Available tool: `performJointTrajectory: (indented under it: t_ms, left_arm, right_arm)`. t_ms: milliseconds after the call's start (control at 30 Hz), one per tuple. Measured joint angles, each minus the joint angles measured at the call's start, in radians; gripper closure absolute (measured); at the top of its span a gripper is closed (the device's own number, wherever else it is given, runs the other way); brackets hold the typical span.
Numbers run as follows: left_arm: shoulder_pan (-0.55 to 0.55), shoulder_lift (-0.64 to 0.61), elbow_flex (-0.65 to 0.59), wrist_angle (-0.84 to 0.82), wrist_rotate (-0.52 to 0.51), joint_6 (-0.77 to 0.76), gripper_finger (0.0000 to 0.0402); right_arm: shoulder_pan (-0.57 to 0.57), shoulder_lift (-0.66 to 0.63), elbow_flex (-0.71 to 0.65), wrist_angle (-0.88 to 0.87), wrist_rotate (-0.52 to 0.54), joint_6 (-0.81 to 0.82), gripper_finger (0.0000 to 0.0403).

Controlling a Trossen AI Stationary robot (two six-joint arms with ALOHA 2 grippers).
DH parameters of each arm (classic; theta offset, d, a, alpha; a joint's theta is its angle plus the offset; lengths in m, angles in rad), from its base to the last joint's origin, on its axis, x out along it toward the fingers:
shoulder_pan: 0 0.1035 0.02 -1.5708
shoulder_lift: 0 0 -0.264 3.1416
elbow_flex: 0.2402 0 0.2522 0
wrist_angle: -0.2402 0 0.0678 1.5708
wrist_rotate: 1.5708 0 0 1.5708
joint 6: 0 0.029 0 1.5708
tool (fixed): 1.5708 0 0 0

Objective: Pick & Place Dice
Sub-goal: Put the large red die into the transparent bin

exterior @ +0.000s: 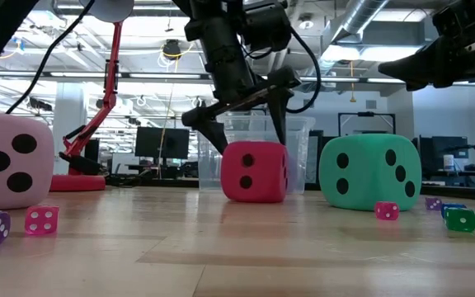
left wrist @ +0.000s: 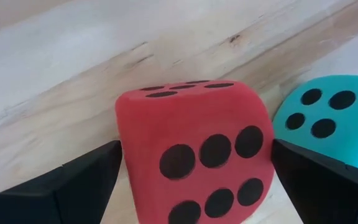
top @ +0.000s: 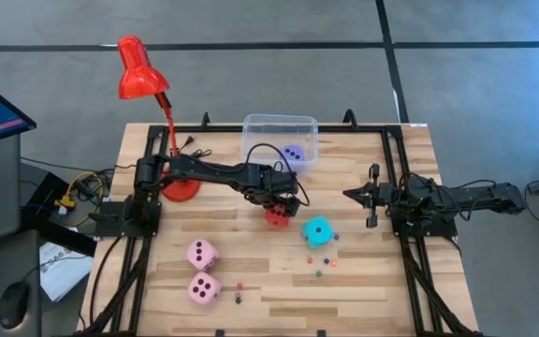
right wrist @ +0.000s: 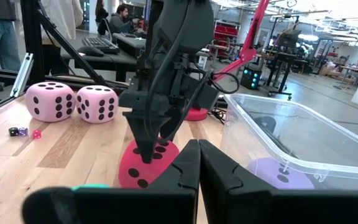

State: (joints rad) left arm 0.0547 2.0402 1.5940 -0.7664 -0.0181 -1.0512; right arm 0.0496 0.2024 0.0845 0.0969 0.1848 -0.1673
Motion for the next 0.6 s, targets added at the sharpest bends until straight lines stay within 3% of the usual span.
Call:
performJointTrajectory:
  t_ms: [433, 600]
  left_arm:
    - [0.008, -0.056, 0.001, -0.124, -0.003, -0.027, 0.0002]
    - [0.008, -0.078, 0.002, -0.141, -0.004, 0.036, 0.0002]
  right_arm:
    - [-0.005, 0.0, 0.0, 0.0, 0.0, 0.002, 0.0403]
    - [-0.022, 0.0, -0.001, -0.009, 0.0, 0.008, 0.0403]
